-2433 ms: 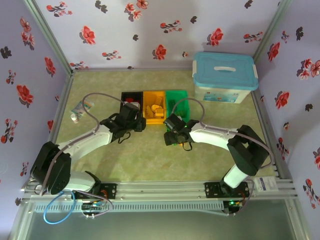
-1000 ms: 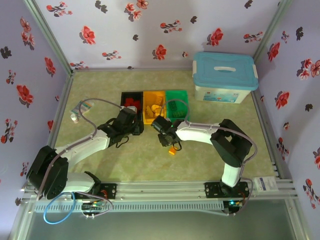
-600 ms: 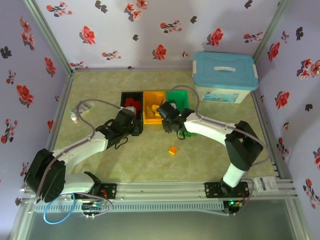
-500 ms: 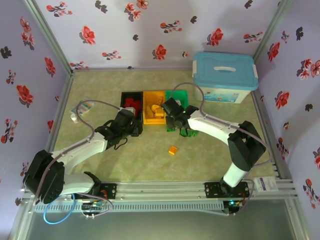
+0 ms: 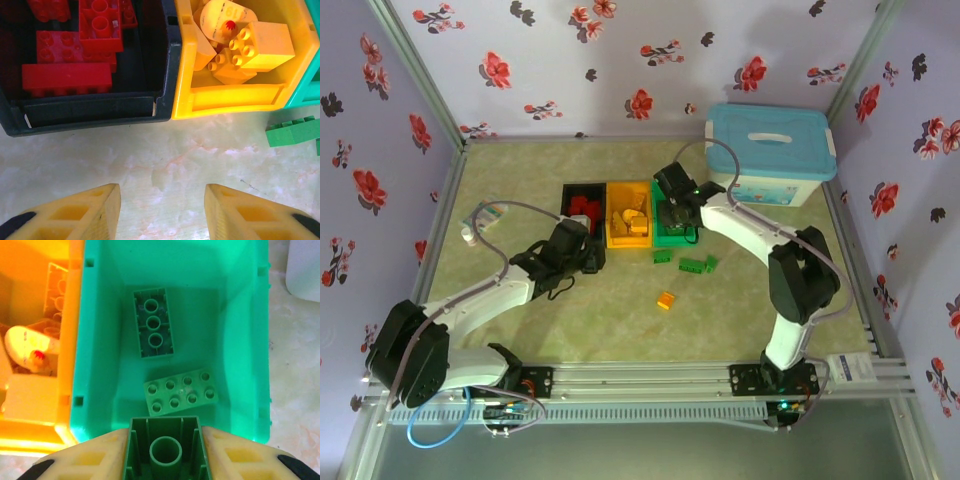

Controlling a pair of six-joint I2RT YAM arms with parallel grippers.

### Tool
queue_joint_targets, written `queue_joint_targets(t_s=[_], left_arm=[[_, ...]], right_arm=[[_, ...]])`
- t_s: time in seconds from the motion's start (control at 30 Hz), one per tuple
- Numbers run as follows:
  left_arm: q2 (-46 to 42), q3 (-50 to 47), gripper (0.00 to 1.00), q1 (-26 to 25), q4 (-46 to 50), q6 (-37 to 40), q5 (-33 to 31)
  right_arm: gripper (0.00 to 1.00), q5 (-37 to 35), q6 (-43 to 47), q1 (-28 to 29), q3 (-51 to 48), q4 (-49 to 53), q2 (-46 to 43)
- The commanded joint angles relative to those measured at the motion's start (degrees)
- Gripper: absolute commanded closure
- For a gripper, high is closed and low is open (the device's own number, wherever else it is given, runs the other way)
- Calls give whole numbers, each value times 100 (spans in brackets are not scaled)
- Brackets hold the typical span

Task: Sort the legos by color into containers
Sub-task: Place the lego in the container.

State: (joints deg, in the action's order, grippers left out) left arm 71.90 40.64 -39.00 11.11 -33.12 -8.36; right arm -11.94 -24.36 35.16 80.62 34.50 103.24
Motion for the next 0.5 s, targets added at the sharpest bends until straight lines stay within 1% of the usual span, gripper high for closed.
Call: queue_joint_targets(t_s=[0.0,0.1,0.13,0.17,0.2,0.23,0.27,0.33,0.47], left_arm=[[-141,-56,52,-31,-52,-84,20],[-142,-32,52,-37,-41,-82,27],[-145,-22,52,-42,-27,-78,27],[-157,-11,52,-45,-15,-78,29],[-167,-11,52,-46,-9,-74,27],[-171,-6,52,-49,-5,-70,27],[-176,-10,52,-54,-14,-58,27],[-185,-30,52,-55,-43,-60,27],[-86,-26,52,-96,-135,-72,86]], right_arm=[[62,149,112,-122,319,157,290],[62,259,75,-193,504,148,490],[61,271,63,-193,569,185,549],[55,276,48,-193,602,197,559],[40,272,18,-193,600,191,552],[22,223,-30,-187,556,151,495],[14,157,-81,-179,451,53,404],[10,128,-162,-150,94,-276,135],[10,236,-249,-149,-365,-494,-215]])
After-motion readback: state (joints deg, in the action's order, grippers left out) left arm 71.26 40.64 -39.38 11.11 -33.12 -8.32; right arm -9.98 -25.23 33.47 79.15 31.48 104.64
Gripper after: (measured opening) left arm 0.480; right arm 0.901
